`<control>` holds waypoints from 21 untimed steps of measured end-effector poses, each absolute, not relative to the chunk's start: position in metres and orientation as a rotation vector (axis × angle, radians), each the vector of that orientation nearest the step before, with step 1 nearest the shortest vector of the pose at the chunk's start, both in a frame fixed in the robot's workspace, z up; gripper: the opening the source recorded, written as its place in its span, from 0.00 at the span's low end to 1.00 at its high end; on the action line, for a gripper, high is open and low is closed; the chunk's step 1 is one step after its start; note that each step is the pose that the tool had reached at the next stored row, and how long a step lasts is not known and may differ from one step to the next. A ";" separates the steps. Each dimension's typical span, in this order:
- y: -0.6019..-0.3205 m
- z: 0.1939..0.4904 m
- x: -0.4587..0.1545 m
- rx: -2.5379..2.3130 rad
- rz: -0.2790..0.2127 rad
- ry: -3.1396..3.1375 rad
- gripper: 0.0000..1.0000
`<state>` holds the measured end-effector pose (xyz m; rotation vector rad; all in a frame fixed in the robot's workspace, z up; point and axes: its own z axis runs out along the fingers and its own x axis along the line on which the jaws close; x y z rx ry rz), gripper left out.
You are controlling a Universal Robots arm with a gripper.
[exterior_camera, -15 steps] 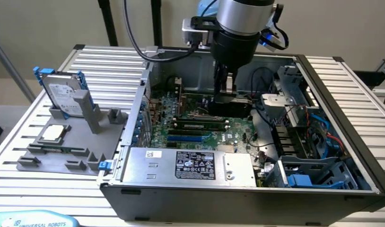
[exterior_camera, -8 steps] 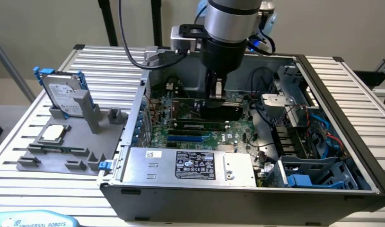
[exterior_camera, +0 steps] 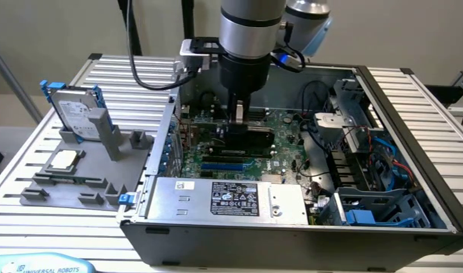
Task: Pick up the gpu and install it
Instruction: 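Insert the gpu into the slot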
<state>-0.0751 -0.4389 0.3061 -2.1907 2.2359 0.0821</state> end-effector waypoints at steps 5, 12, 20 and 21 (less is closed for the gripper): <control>-0.443 0.299 -0.085 -2.185 0.068 2.229 0.27; -0.446 0.289 -0.096 -2.175 0.044 2.218 0.27; -0.446 0.278 -0.098 -2.165 0.030 2.215 0.27; -0.446 0.278 -0.098 -2.165 0.030 2.215 0.27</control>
